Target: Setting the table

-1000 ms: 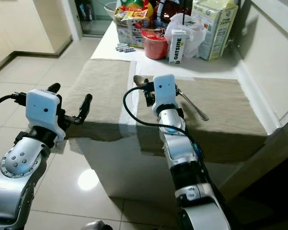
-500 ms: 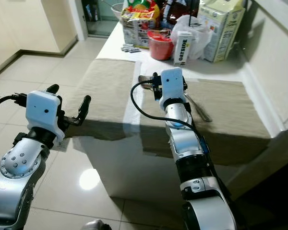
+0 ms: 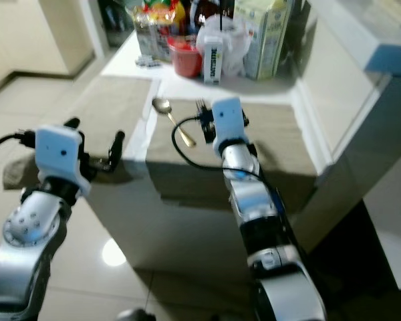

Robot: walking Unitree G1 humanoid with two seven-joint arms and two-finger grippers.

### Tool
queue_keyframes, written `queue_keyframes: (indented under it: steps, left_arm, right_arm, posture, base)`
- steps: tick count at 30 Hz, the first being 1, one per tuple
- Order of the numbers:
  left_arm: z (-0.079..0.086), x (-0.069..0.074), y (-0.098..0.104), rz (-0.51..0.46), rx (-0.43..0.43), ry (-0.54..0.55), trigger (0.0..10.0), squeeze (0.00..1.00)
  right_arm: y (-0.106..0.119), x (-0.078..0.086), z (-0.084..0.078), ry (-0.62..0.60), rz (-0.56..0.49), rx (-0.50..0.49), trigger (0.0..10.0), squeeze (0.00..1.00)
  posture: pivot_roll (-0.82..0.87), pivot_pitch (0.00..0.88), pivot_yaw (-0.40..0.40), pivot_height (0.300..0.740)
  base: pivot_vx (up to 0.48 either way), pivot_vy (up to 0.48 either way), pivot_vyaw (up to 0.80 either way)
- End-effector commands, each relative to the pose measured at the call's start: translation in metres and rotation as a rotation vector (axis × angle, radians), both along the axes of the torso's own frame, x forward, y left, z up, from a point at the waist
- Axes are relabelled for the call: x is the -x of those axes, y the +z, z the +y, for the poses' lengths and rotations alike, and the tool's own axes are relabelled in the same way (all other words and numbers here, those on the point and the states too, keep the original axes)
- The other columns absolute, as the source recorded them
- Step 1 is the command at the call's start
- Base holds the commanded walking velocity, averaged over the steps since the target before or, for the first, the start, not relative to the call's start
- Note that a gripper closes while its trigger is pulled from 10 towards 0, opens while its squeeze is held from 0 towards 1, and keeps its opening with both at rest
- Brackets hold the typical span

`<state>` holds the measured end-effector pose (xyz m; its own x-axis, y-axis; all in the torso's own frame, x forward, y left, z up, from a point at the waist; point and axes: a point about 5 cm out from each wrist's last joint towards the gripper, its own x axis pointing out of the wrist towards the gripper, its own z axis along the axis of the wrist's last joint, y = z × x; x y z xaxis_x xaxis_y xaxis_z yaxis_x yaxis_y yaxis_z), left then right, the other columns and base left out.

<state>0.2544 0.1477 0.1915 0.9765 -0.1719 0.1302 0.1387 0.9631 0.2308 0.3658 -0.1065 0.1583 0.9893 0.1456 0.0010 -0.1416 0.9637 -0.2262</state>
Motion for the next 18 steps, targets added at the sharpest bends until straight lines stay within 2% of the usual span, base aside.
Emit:
queue_keyframes:
  steps: [1, 5, 18]
  left_arm:
    - [0.003, 0.001, 0.002, -0.002, -0.005, 0.018, 10.0, 0.0]
    - [0.003, 0.0, 0.002, -0.004, -0.004, 0.02, 10.0, 0.0]
    - [0.005, 0.003, 0.003, 0.0, -0.007, 0.026, 10.0, 0.0]
  right_arm:
    - [0.001, -0.004, 0.004, 0.021, 0.025, -0.009, 10.0, 0.0]
    - [-0.009, -0.01, -0.002, -0.002, 0.094, 0.019, 10.0, 0.0]
    - [0.001, -0.027, -0.007, -0.034, 0.096, 0.037, 10.0, 0.0]
  posture:
    - [0.04, 0.015, 0.027, 0.728]
    - [0.04, 0.015, 0.027, 0.728]
    - [0.07, 0.023, 0.03, 0.728]
  base:
    - [0.0, 0.0, 0.0]
    - [0.0, 0.0, 0.0]
    - [0.0, 0.0, 0.0]
